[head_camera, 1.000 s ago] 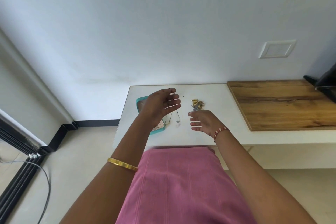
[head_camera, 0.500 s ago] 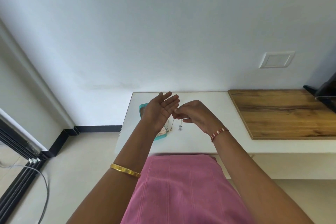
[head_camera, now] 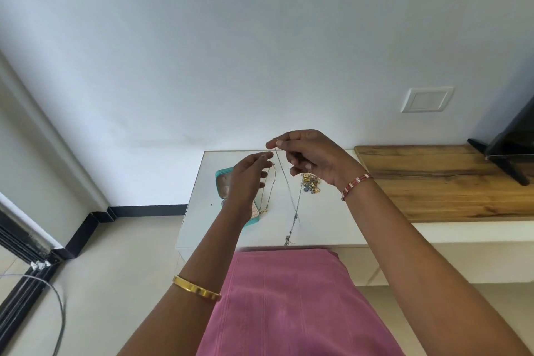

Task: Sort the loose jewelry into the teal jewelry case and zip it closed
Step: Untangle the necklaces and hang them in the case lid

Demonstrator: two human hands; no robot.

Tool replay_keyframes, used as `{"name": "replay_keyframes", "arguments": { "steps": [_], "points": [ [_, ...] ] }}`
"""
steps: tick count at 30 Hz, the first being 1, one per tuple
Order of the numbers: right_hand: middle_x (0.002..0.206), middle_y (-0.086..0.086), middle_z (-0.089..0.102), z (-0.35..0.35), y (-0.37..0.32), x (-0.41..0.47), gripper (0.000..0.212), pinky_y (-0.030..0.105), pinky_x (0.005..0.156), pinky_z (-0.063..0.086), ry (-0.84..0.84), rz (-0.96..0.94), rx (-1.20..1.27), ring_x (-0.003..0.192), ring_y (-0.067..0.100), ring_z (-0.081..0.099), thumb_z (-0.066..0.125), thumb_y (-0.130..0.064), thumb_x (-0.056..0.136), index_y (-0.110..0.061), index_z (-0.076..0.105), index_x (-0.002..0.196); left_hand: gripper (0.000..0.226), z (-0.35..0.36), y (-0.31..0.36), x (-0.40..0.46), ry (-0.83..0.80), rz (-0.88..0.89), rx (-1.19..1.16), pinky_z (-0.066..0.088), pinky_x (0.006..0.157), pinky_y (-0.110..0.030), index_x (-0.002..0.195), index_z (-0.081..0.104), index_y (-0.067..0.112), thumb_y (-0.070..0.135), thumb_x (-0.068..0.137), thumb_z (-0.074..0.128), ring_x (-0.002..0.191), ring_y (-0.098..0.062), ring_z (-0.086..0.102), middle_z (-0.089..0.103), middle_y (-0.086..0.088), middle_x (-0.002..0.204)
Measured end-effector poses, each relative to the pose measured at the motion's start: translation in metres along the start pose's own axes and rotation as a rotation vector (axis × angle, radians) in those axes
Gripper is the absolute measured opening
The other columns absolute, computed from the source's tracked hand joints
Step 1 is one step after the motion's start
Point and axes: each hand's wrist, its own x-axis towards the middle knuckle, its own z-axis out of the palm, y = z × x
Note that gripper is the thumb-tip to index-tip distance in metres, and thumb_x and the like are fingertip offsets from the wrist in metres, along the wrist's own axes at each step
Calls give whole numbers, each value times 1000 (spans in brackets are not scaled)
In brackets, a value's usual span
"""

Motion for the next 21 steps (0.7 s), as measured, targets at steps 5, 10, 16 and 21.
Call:
{"name": "replay_keyframes", "arguments": {
  "steps": [5,10,16,21],
  "points": [
    [69,7,62,-3,-3,-6,14,26,57,53,-77,-22,164,54,16,53,55,-6,88,-6,69,90,24,9,7,-7,-136,77,16,45,85,-32,90,65,17,24,97,43,90,-12,62,67,-2,91],
    [57,1,53,-5,-2,-6,15,21,47,40,-9,-23,155,45,11,41,56,-12,88,-4,69,87,25,3,7,-5,-96,104,-33,47,78,-28,76,63,13,16,95,47,78,-18,63,65,-4,75],
    [41,-3,36,-11,1,-6,15,17,39,29,72,21,94,35,8,21,57,-16,90,-6,68,86,25,-1,17,-2,-109,94,-162,50,62,-24,75,61,10,11,95,45,51,-11,52,56,6,50],
    [60,4,60,-9,-1,-7,18,24,52,46,-26,-13,179,43,11,45,50,-12,93,-6,65,83,22,0,17,-5,-65,115,-56,39,50,-19,80,64,13,14,94,48,50,-12,40,48,-1,59]
  ]
}}
